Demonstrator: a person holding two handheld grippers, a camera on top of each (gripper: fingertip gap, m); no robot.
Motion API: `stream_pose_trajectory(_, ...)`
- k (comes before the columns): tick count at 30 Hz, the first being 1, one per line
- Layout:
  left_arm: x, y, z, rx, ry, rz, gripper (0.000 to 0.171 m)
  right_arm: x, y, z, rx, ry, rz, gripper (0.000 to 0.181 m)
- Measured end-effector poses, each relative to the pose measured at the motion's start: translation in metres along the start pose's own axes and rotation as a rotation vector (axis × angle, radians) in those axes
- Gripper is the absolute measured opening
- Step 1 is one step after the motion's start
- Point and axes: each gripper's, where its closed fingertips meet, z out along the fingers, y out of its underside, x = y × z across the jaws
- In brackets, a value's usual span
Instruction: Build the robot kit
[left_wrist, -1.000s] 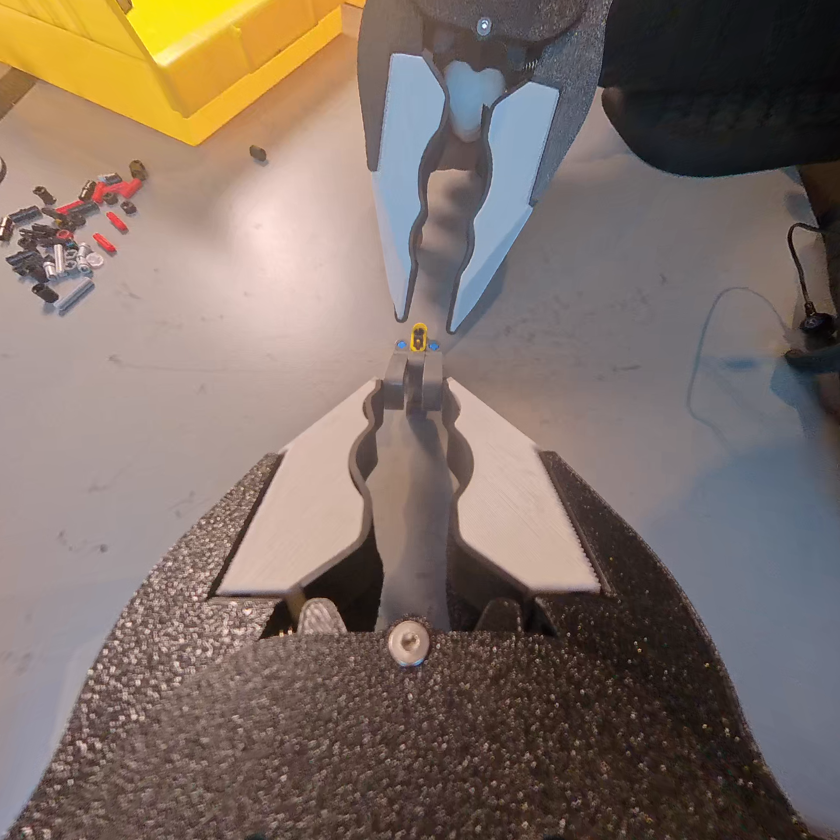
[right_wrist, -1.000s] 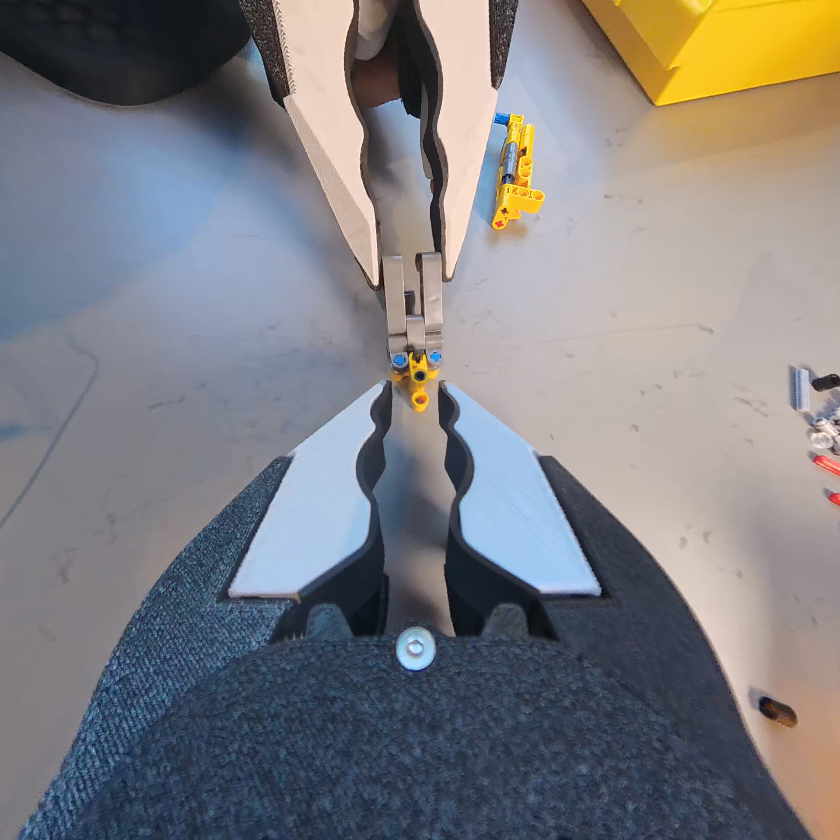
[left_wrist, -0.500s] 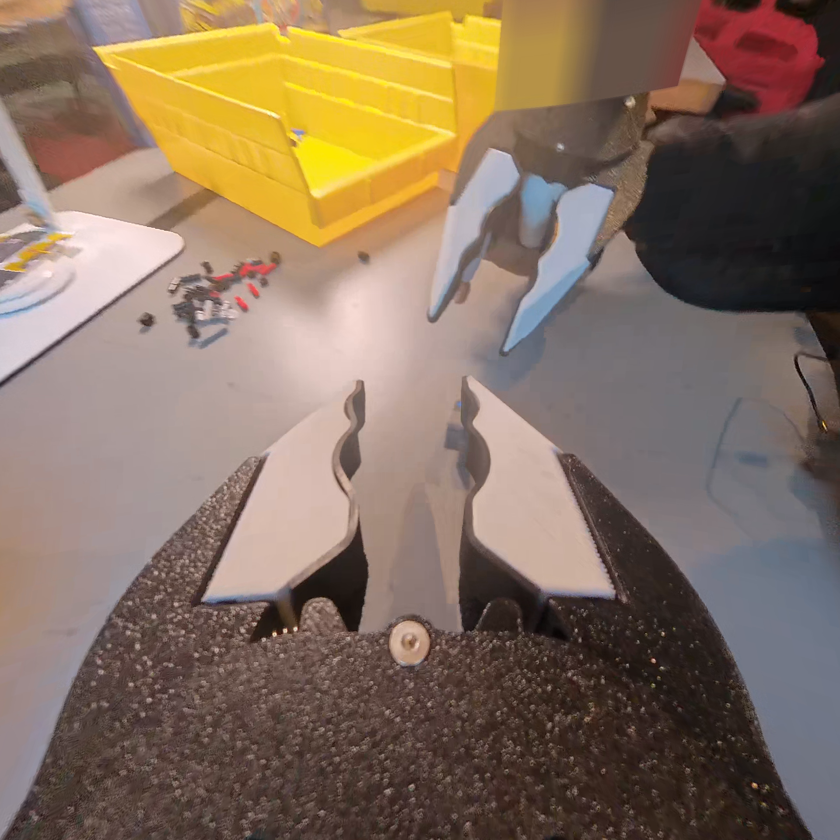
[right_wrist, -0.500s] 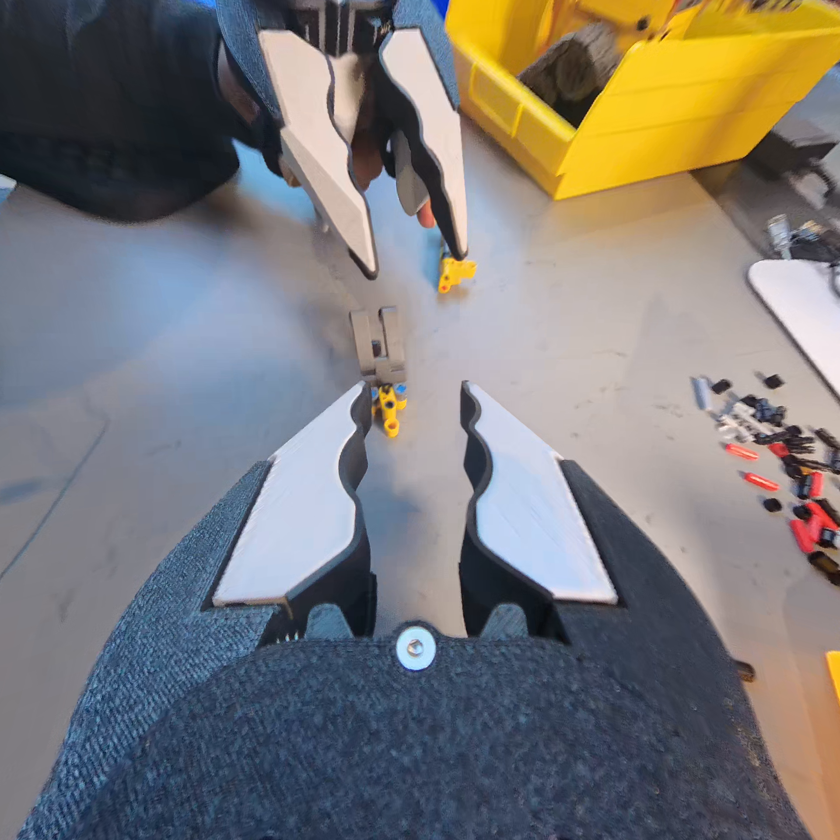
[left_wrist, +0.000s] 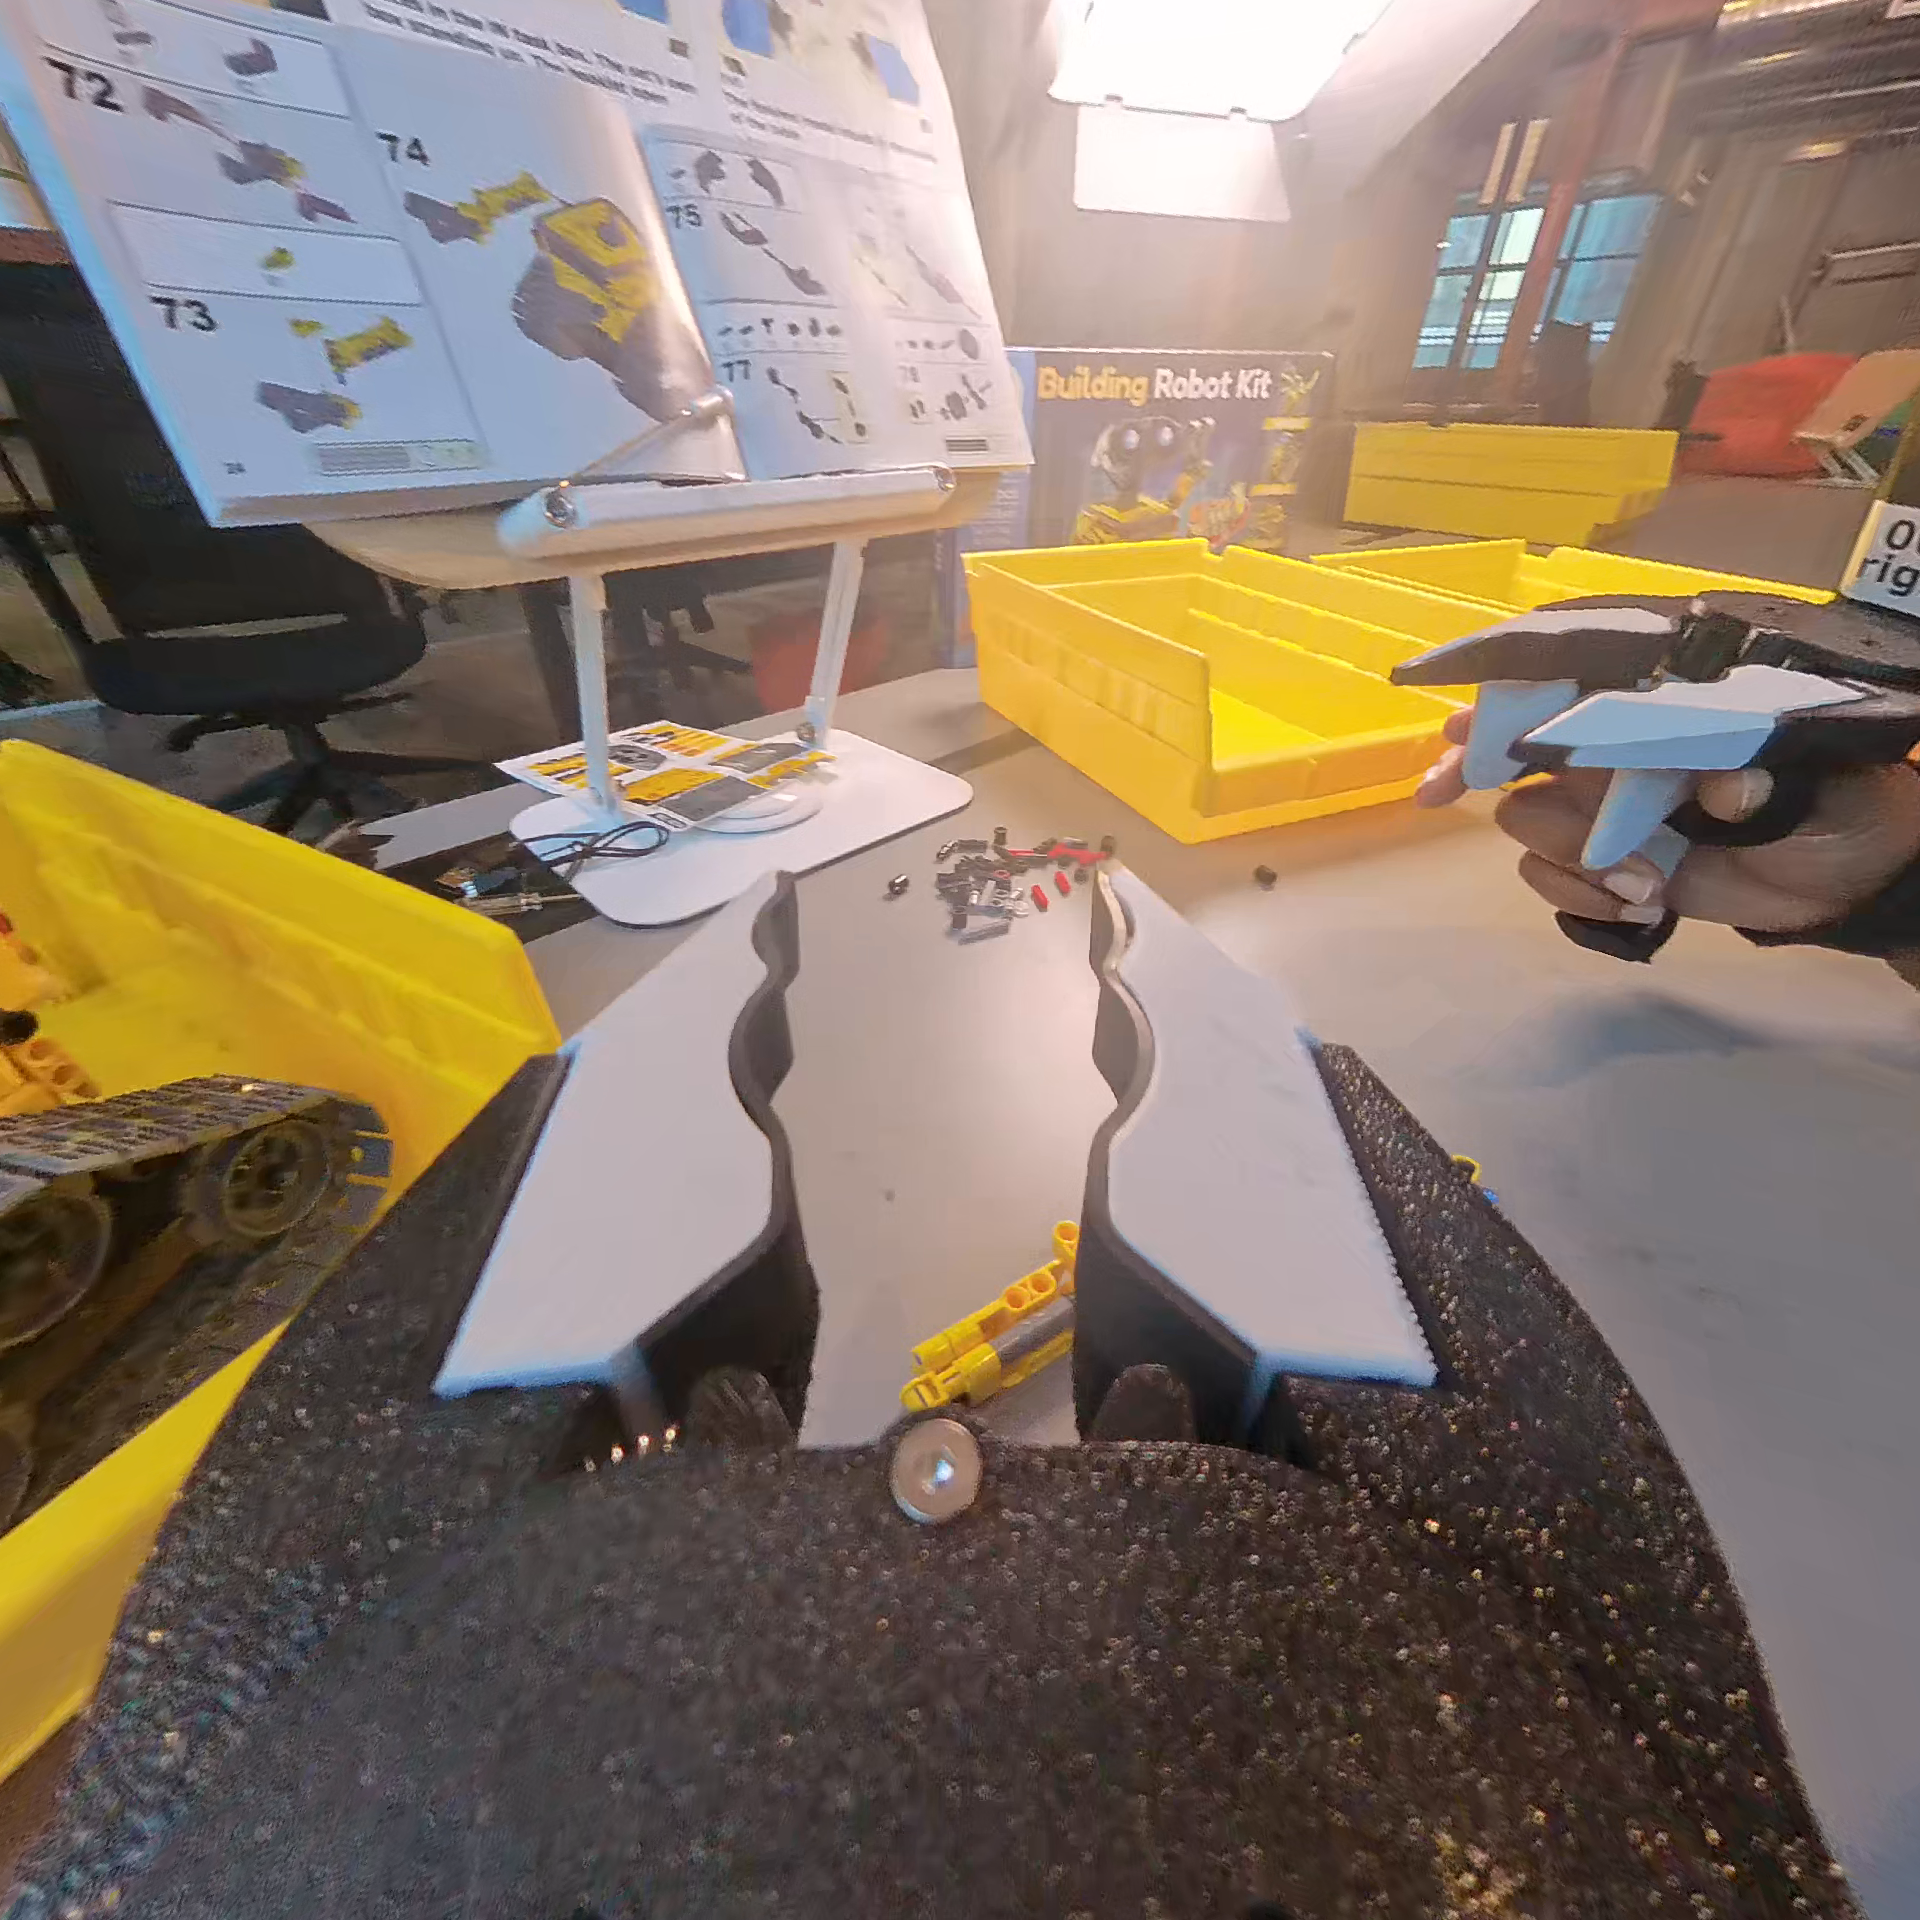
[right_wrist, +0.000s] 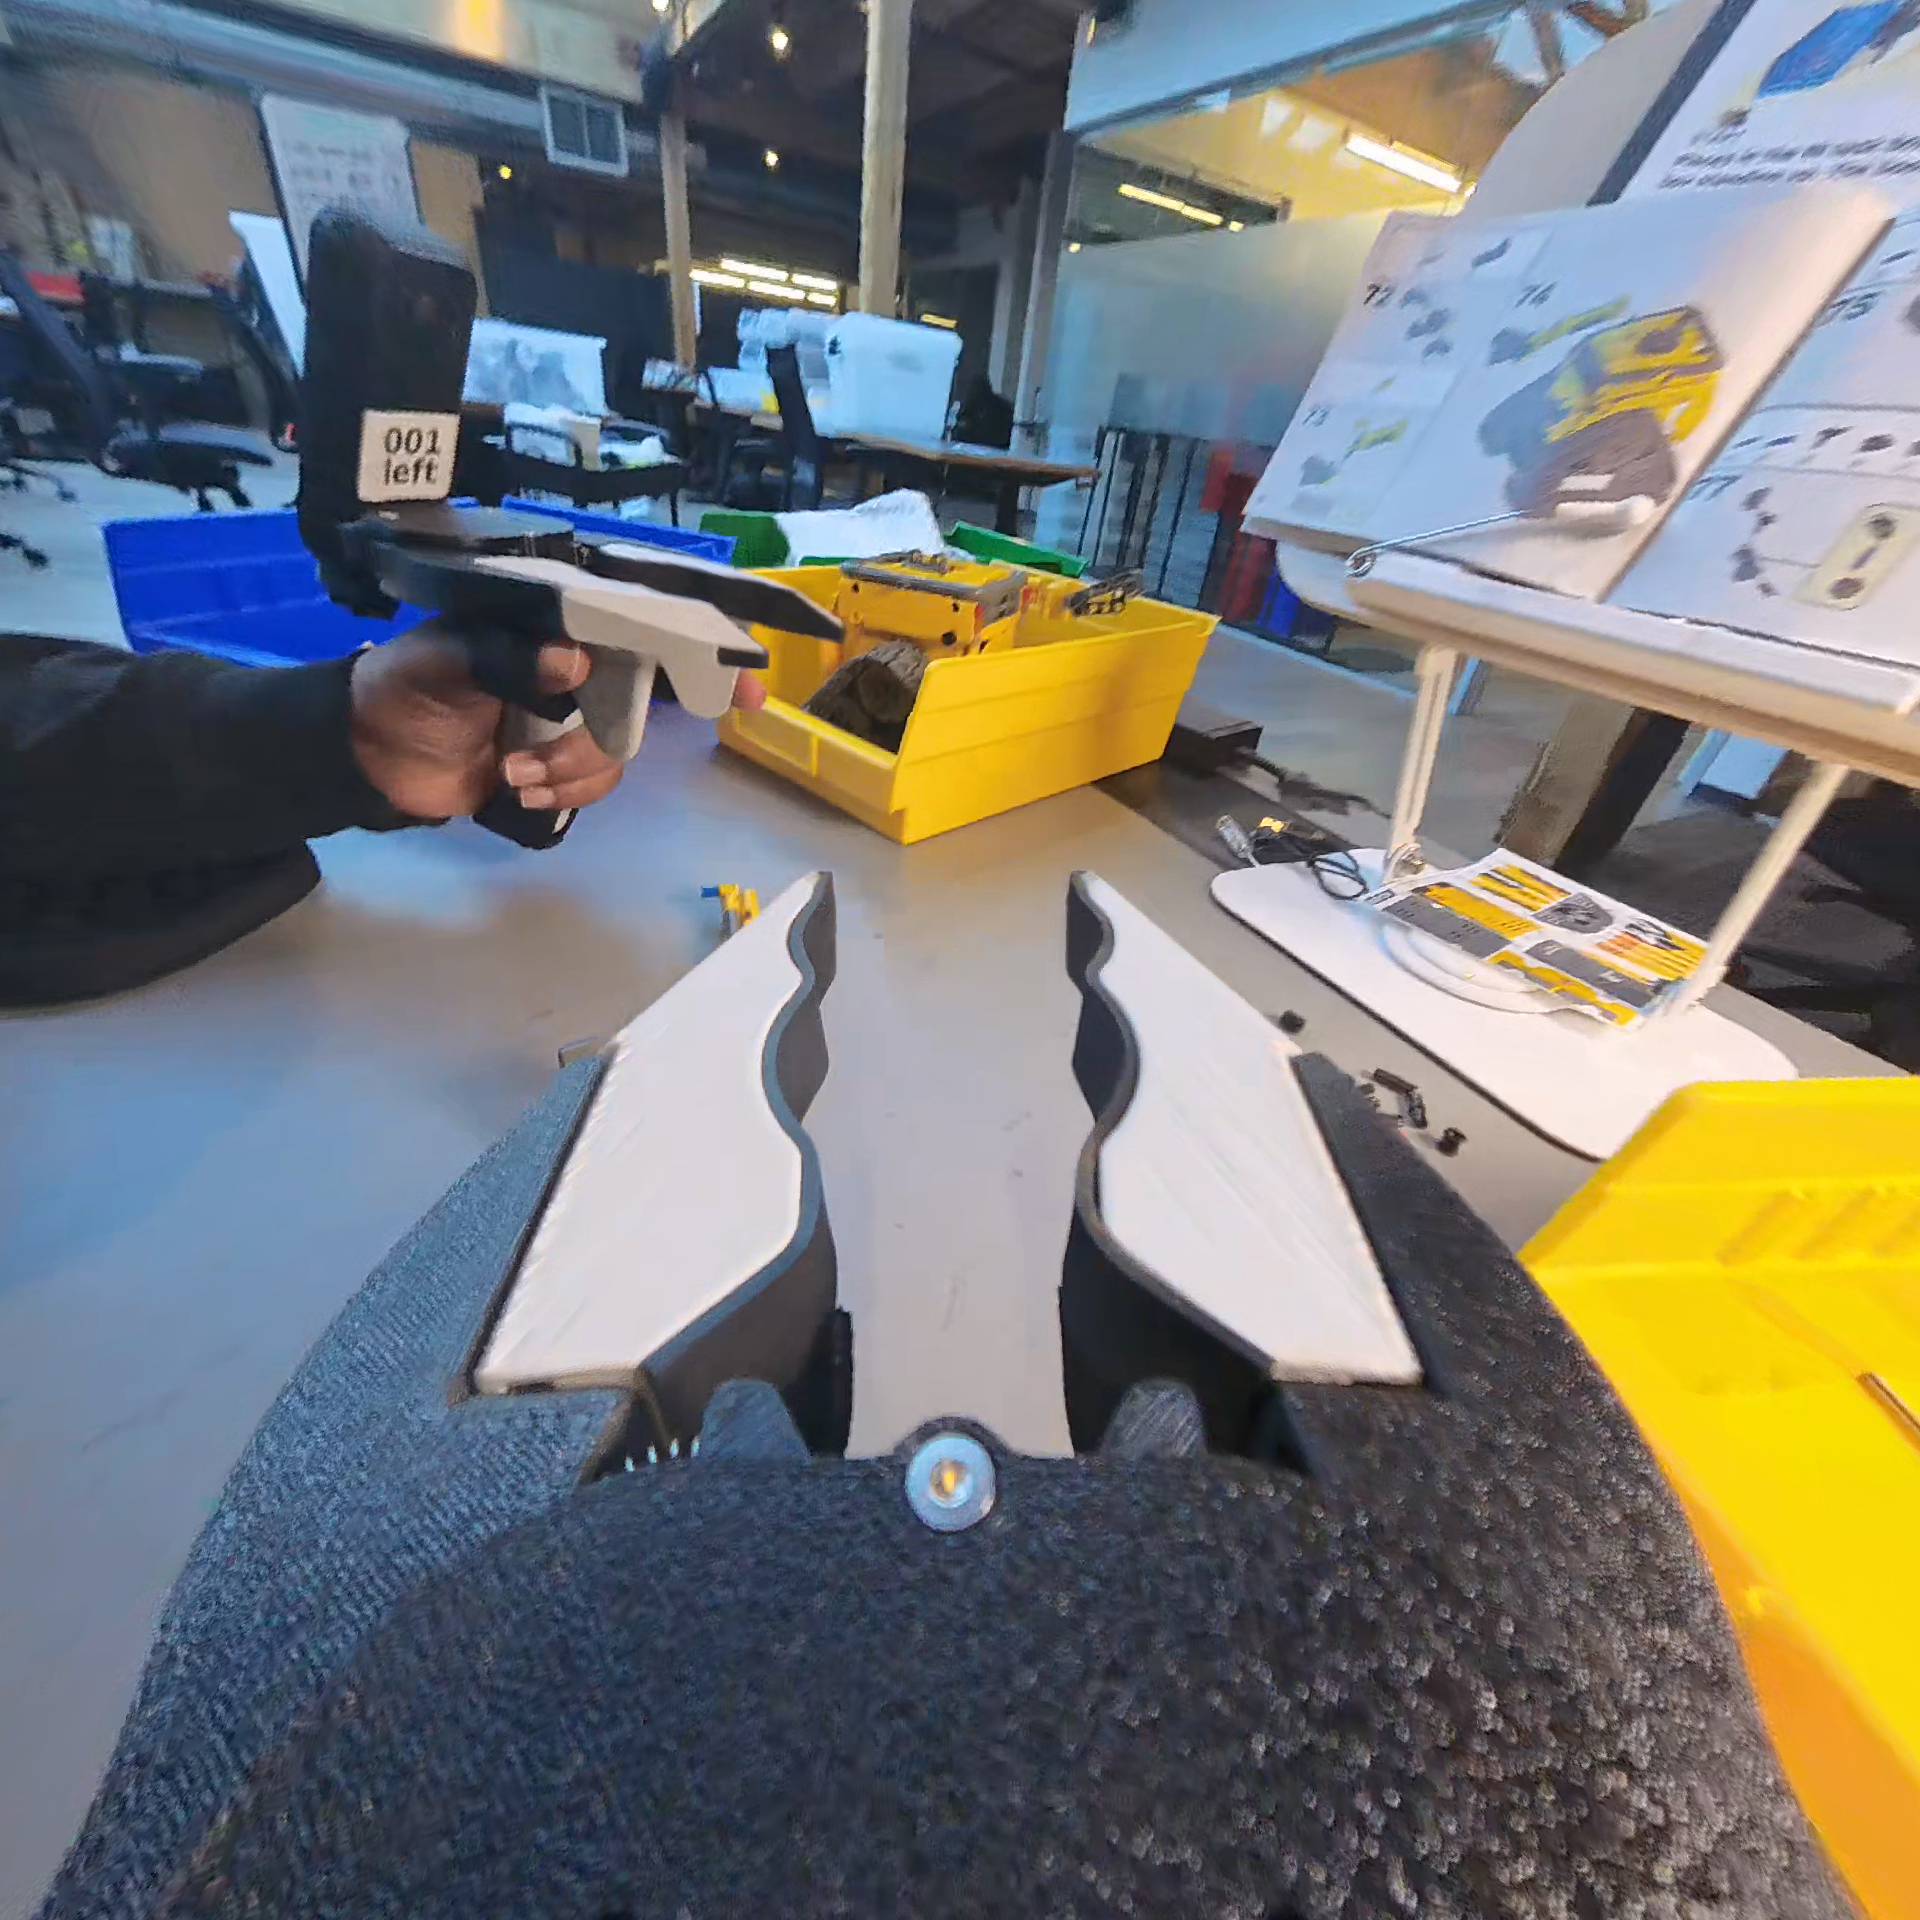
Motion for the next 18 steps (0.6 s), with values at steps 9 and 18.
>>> stream_pose_trajectory(9,-0.006,0.002,0.0,-0.004,-0.056,0.087,0.051,0.009,0.007,-0.001,0.013,0.034,0.015,0.042)
stream_pose_trajectory(18,-0.012,0.004,-0.003,-0.041,-0.063,0.122,0.051,0.006,0.017,0.002,-0.021,0.018,0.009,0.04)
